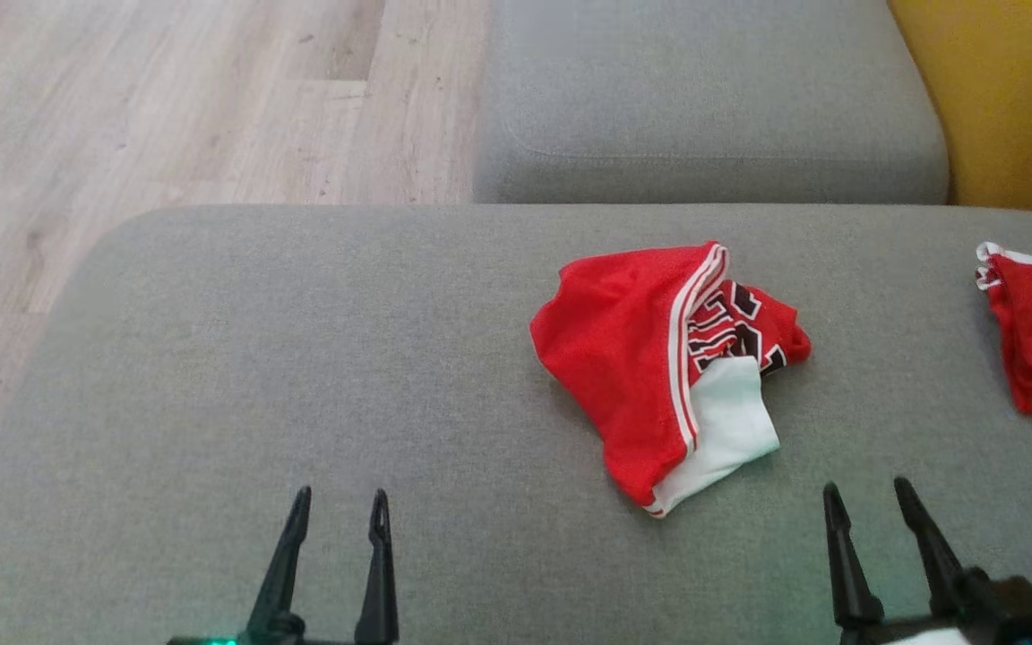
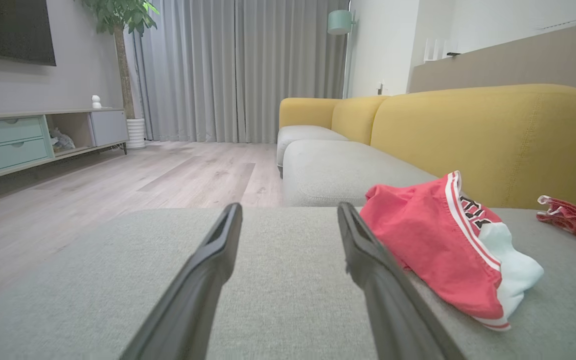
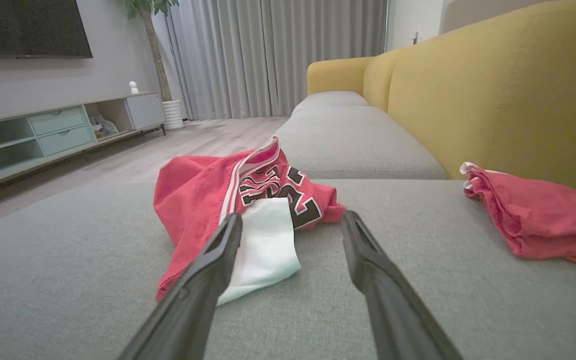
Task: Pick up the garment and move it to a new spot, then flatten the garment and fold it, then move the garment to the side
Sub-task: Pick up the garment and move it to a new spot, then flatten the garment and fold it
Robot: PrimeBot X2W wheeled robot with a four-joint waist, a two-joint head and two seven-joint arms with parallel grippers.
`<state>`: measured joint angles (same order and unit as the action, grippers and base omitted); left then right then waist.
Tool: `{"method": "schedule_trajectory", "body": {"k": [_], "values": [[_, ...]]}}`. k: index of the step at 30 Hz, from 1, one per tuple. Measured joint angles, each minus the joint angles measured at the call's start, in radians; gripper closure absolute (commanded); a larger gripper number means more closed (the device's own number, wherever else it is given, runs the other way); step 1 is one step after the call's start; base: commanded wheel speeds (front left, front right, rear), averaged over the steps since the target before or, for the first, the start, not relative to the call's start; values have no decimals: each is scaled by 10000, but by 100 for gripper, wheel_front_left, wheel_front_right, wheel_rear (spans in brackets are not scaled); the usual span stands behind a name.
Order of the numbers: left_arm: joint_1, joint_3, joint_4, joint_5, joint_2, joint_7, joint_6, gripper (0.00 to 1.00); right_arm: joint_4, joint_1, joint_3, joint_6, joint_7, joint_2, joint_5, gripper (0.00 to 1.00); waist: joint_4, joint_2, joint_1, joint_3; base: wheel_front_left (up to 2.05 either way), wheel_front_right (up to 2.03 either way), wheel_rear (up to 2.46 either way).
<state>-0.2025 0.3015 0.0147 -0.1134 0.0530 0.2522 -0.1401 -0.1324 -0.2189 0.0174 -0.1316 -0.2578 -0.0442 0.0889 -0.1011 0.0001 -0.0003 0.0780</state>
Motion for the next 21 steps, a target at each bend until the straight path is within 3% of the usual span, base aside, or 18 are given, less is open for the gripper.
{"method": "schedule_trajectory", "body": {"k": [21], "values": [[-227,-123,-56,612,13,0,-121,0,196,-417,270,0,0,12,44,0,128,0,3,67,0,0,0]]}}
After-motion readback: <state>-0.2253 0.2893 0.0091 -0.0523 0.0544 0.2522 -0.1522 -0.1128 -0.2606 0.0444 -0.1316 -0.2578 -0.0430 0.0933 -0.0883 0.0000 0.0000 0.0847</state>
